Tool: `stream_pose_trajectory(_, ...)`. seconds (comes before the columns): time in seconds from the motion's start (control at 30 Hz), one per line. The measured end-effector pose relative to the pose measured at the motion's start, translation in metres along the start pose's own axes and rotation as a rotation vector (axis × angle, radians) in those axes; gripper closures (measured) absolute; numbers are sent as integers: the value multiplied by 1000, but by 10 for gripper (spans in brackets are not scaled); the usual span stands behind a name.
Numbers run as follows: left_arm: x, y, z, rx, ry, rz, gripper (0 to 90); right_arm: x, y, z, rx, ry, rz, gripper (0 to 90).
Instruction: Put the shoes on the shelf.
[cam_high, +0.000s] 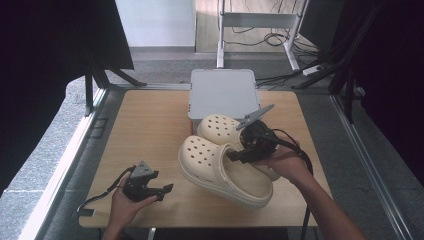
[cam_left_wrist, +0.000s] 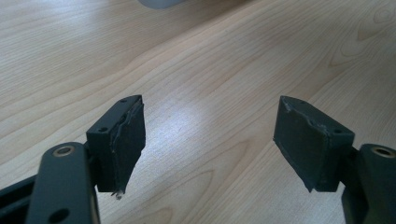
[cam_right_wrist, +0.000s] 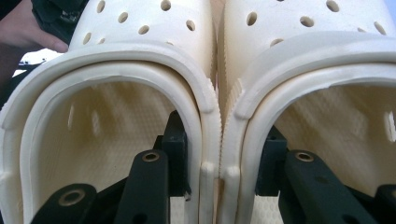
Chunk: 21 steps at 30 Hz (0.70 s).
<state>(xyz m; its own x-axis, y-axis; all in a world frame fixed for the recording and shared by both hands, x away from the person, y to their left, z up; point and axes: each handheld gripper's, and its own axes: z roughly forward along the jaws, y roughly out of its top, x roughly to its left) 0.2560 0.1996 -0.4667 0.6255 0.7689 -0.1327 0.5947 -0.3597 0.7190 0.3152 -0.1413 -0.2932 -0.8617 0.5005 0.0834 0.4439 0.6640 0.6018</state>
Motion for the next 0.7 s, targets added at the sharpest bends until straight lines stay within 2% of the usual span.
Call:
stream_pose_trajectory(0.37, 2, -1, 0, -2, -1, -4, 255, -13, 15, -9, -3, -12, 17, 652)
stream_pose_trajectory(0.7, 2, -1, 0, -1, 0, -2, 255, -30, 26, -10, -15, -48, 45, 654)
